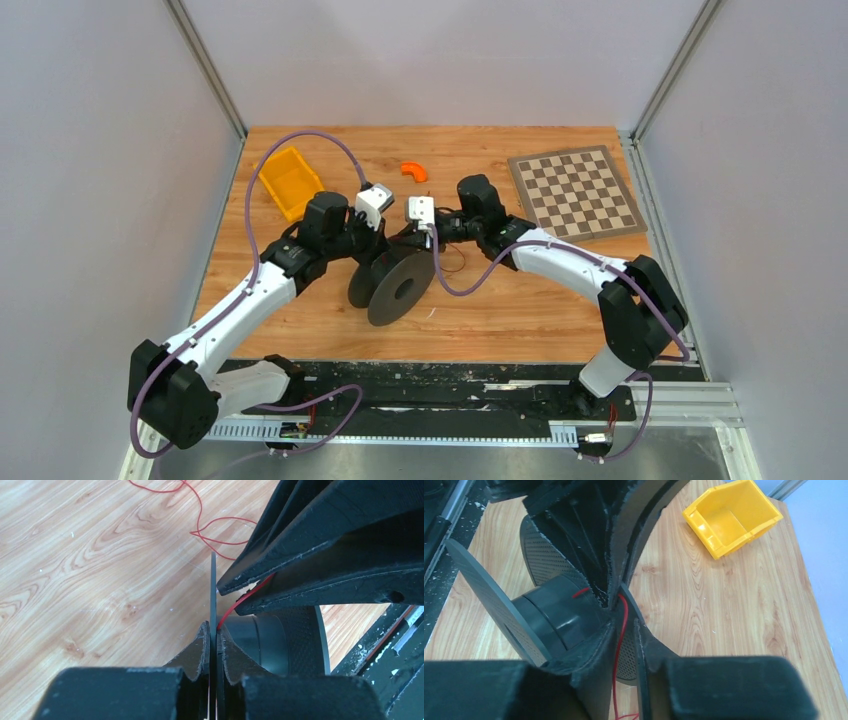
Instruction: Wrap the cables
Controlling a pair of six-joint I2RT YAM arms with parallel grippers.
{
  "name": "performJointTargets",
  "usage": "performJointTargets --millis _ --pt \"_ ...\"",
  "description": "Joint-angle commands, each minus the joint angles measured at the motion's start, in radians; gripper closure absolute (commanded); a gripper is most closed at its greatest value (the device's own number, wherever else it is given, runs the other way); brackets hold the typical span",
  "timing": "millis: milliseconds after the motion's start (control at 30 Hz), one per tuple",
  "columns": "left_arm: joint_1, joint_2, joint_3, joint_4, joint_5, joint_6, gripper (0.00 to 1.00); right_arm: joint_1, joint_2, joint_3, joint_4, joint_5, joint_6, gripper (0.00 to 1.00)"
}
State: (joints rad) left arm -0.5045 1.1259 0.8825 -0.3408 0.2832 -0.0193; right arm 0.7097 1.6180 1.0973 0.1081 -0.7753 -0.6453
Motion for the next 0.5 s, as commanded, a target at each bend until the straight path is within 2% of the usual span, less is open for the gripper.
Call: performJointTargets --millis 0,67,200,367,467 --pt "0.002 -0.027 0.011 -0.003 0.001 0.017 1.00 -0.001 -0.025 -0.002 0.047 0.037 0.079 0.73" --pt "0.001 -0.039 0.025 -0.036 -0.014 0.029 1.00 -0.005 -0.047 0.009 0.047 0.094 0.126 0.68" --pt "0.002 -0.078 0.067 -0.115 -0.144 0.045 1.00 -0.021 -0.146 -0.010 0.049 0.196 0.209 0.58" --pt "0.002 -0.153 0.118 -0.211 -0.252 0.034 1.00 -0.028 -0.297 -0.136 0.120 0.299 0.265 0.52" --pt "0.004 -0.229 0.149 -0.239 -0.277 0.025 1.00 -0.029 -0.381 -0.244 0.205 0.311 0.286 0.41"
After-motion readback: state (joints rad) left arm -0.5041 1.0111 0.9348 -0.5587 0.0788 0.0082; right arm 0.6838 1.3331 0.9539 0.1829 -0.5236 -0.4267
